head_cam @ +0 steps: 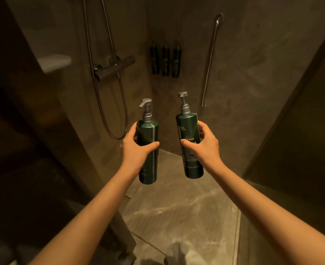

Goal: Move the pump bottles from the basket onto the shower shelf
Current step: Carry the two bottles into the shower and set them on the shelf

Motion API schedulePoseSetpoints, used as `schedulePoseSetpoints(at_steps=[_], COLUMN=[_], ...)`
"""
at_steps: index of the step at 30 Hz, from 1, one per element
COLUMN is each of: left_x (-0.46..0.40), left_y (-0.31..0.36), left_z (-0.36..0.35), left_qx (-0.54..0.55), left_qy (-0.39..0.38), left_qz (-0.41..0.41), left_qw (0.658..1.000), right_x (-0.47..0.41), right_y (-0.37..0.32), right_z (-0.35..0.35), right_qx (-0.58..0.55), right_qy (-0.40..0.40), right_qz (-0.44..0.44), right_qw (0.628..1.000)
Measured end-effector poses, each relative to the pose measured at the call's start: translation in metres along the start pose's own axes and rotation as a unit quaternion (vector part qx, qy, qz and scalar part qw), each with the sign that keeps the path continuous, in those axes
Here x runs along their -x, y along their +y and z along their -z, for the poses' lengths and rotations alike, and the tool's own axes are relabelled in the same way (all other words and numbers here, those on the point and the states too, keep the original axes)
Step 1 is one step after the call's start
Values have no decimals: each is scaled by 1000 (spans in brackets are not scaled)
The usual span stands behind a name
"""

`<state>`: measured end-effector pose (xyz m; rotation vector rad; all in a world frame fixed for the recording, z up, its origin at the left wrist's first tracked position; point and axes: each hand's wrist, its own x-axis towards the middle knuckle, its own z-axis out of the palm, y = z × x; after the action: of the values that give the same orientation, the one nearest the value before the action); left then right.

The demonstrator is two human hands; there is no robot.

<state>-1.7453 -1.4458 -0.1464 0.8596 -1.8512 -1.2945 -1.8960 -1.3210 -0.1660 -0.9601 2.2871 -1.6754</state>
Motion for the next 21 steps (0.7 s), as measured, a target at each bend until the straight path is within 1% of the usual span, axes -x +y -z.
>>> schedulePoseSetpoints(at_steps=[4,7,10,16,21], left_x=[-80,-135,-177,-232,-263], left_y=[19,31,47,87,114], left_z=[-9,-15,-15,15,54], left_qx=[-8,-25,-28,-51,-74], left_qy=[74,133,171,260,327], left_qz=[1,9,-5,-22,-37], left_qw=[997,991,985,964,941], right_x=[-105,-175,-233,-306,-351], right_y=[-12,-22,-38,-88,-140], right_z=[-17,-31,-48,-95,-137], right_qx=[-17,-26,-47,-120,-181], right_qy=[-41,-89,-128,-220,-264], right_qz=[45,75,117,183,235], right_qw=[998,993,984,951,918])
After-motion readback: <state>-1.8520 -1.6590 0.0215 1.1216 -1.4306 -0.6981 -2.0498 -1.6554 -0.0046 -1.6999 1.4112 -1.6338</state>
